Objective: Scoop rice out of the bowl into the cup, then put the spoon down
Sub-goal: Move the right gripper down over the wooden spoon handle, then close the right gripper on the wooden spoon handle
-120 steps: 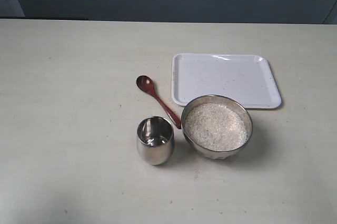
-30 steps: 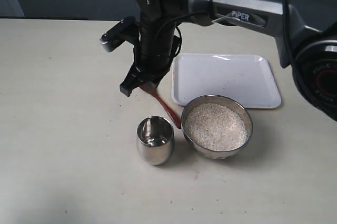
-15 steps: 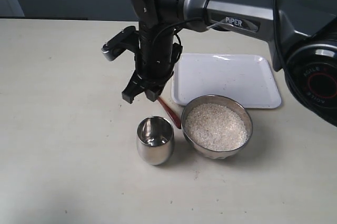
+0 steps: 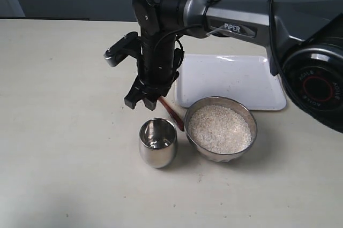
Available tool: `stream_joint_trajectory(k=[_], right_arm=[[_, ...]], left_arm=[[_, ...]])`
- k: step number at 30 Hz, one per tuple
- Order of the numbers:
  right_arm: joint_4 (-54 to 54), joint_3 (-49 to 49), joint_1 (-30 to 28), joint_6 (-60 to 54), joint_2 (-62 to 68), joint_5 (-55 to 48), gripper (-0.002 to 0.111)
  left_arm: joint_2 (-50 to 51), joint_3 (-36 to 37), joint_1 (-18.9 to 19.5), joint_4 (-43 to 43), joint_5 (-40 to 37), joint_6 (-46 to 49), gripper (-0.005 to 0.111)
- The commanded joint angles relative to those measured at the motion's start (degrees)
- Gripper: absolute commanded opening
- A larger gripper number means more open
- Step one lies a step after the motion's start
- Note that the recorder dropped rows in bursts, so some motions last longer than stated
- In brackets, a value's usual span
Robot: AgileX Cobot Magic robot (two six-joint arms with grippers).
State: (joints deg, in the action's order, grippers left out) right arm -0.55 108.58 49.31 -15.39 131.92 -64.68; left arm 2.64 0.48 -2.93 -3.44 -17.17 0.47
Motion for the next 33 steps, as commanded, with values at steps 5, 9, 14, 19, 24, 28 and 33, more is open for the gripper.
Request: stream_joint_trajectory(k=[5,9,14,19,24,28,33], right_arm=[[2.5,0.2,0.0,-0.3,1.7,-0.1,0.046],[2.6,0.2,0.0,-0.3,2.6,0.3,0.046],[3.3,0.2,0.0,-0.2,3.2,0.3,0.046],[4.0,0.2,0.0,-0.2,3.8,-0.1,0.046],[4.1,0.2,0.0,0.0,4.4,-0.3,0.045],[4.1,0.2,0.0,0.0,4.7,-0.3,0.045],[4.1,0.2,0.0,0.0,4.7,-0.3,0.045]], left_arm=[[0.1,-0.5,-0.7,-0.3,0.7,-0.1,0.001],[0.1,-0.5,-0.7,-0.3,0.7,-0.1,0.001],[0.1,-0.5,-0.7,-0.3,0.7,-0.1,0.001],[0.1,-0.5,-0.7,-0.3,0.7,-0.1,0.001],[0.1,-0.5,-0.7,-0.3,0.7,-0.1,0.001],[0.1,-0.5,-0.7,-0.3,0.7,-0.1,0.001],[0.1,-0.5,-0.7,-0.3,0.6,-0.1,0.001]])
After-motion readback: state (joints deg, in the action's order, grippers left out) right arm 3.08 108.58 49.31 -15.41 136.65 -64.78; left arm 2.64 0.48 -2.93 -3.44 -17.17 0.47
